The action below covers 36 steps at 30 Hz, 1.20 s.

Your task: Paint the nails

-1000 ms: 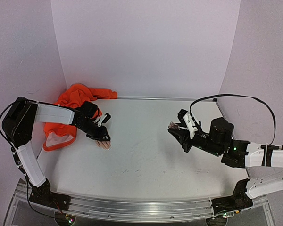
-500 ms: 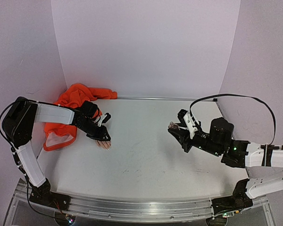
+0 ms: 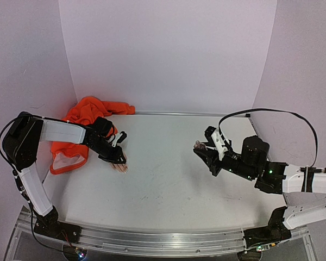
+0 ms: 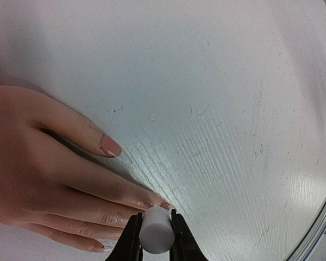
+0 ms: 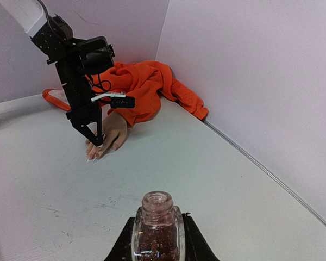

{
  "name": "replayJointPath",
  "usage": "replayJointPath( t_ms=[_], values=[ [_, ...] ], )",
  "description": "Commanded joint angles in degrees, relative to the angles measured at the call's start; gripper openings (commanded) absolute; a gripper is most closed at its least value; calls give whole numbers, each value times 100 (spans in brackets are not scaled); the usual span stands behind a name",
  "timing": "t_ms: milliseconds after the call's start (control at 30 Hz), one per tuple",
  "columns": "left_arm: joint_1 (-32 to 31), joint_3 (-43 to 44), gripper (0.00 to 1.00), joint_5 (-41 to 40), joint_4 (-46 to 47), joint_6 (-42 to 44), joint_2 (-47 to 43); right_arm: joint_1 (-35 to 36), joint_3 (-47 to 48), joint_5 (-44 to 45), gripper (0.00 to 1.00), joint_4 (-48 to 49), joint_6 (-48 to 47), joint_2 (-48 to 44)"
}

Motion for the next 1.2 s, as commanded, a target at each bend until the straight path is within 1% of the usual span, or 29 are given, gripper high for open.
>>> replayJointPath(
  t_ms=[0, 500, 1167],
  values=[
    [17, 94, 0, 24, -34, 97, -121, -34, 35, -34, 0, 477, 76, -88],
    [-52, 59, 0, 250, 74, 80, -108, -38, 28, -33, 0, 476, 73, -84],
    [-167, -73, 0, 283, 135, -75, -108, -35, 30, -37, 0, 480, 72, -110]
  ],
)
